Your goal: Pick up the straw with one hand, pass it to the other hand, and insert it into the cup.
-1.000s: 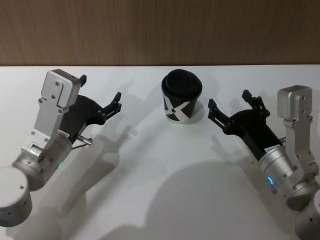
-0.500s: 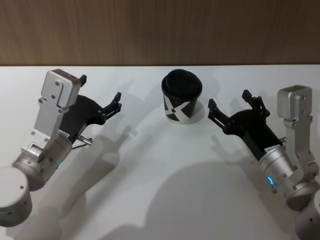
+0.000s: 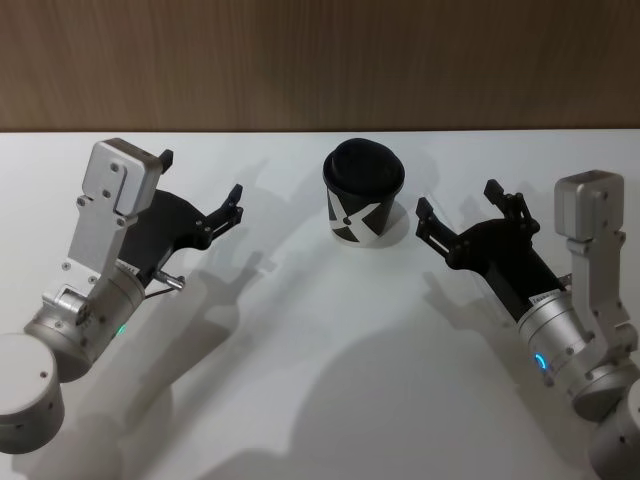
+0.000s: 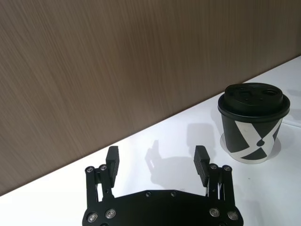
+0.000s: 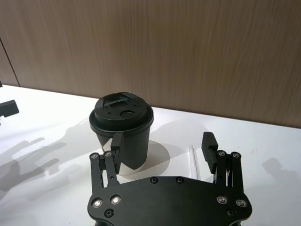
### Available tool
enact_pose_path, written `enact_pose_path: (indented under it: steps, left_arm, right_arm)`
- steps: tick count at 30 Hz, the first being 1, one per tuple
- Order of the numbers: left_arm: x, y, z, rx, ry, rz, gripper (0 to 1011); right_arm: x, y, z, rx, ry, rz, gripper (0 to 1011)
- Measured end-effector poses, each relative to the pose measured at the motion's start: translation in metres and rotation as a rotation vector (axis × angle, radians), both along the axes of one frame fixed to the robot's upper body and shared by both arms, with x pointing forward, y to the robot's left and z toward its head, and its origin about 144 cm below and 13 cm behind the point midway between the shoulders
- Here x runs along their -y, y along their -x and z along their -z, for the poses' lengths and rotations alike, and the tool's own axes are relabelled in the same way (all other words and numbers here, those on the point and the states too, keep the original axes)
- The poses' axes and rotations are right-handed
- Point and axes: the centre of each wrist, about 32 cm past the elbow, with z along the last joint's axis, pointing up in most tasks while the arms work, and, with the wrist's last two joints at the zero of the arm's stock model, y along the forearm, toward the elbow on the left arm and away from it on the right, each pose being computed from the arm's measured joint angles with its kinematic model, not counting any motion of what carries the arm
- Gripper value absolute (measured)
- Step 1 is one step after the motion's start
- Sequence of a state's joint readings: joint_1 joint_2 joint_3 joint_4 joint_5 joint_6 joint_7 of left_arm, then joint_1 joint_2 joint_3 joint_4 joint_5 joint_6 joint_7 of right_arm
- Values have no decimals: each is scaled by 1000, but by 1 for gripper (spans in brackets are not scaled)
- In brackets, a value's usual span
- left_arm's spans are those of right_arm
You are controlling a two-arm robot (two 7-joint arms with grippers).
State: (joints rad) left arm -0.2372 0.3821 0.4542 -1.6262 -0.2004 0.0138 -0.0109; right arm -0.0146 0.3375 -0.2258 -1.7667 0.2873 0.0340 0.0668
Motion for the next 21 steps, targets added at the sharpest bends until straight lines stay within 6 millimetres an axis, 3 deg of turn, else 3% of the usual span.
enact_pose_path:
  steps: [21]
  left_arm:
    - [0,0,0,0,0,0,1000]
  right_arm:
    - [19,-11,3,-29,38,-46,1001]
